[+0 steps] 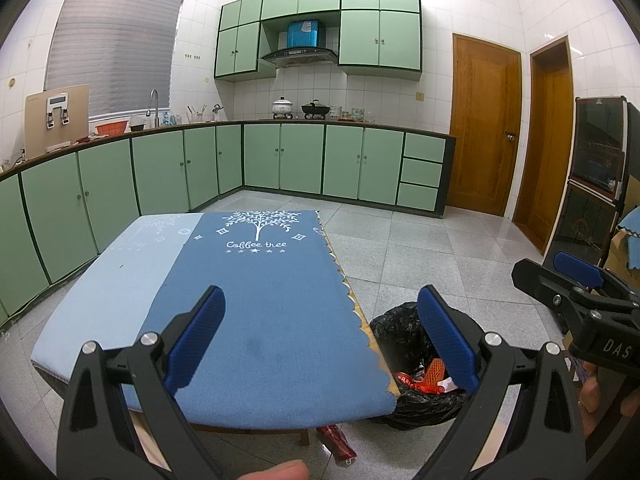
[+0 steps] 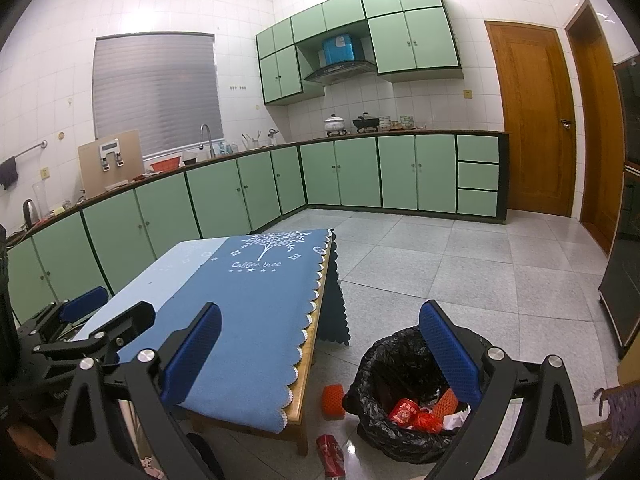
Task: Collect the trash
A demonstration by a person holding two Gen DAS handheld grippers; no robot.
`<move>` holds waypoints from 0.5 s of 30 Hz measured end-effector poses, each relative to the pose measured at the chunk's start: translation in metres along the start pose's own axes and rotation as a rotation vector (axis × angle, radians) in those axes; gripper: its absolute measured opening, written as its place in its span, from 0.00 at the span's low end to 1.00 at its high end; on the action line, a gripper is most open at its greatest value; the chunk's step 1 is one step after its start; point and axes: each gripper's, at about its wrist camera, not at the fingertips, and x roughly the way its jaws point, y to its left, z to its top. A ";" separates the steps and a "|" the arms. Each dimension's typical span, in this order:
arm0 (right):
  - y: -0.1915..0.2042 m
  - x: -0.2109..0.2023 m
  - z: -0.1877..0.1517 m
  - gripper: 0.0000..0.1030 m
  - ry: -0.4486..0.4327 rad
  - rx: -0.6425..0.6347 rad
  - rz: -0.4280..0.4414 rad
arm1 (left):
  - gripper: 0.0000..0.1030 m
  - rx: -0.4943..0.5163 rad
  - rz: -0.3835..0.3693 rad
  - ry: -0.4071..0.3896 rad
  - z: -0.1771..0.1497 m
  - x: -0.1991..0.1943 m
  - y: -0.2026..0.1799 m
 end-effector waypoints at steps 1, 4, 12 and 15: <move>0.000 0.000 0.000 0.94 0.000 0.000 0.000 | 0.91 0.000 0.000 0.000 0.000 0.000 0.000; 0.000 0.000 0.000 0.94 0.000 -0.001 -0.001 | 0.91 0.000 0.000 0.000 0.000 0.000 0.000; 0.001 0.000 0.000 0.94 0.000 0.000 0.000 | 0.91 0.000 0.000 0.000 0.000 0.000 0.001; 0.002 0.001 -0.001 0.94 0.001 0.001 -0.002 | 0.91 -0.003 0.004 -0.001 -0.002 -0.001 0.001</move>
